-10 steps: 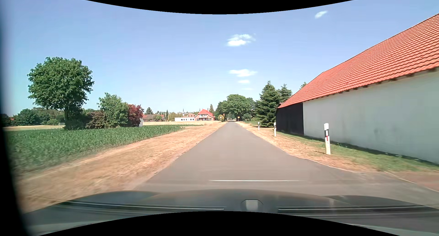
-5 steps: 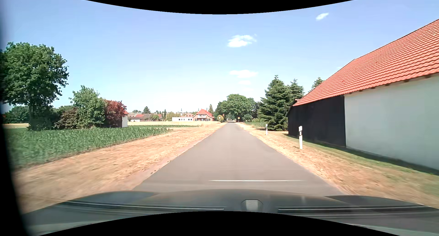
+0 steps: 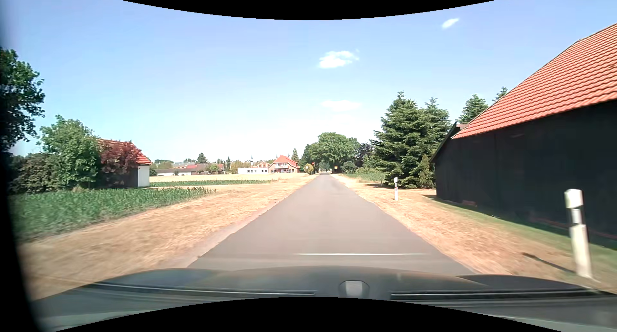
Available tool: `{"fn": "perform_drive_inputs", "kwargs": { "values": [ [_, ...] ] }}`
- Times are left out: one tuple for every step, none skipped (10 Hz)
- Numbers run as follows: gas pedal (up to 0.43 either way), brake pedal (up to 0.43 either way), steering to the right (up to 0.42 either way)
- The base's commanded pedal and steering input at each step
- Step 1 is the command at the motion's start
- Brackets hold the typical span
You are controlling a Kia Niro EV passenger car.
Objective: Follow the waypoints while adhering to traffic rules and regulations
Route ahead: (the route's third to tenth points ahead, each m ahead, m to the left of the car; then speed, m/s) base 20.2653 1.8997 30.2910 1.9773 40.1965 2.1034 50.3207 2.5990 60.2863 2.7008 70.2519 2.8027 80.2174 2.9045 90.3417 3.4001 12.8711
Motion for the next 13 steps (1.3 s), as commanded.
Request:
{"fn": "perform_drive_inputs", "kwargs": {
  "values": [
    [0.150,0.006,0.002],
    [0.150,0.006,0.002],
    [0.150,0.006,0.002],
    [0.150,0.006,0.001],
    [0.150,0.006,0.001],
    [0.150,0.006,0.001],
    [0.150,0.006,0.000],
    [0.150,0.006,0.000],
    [0.150,0.006,0.000],
    [0.150,0.006,0.000],
    [0.150,0.006,0.000],
    [0.150,0.006,0.000],
    [0.150,0.006,0.000]
  ]
}}
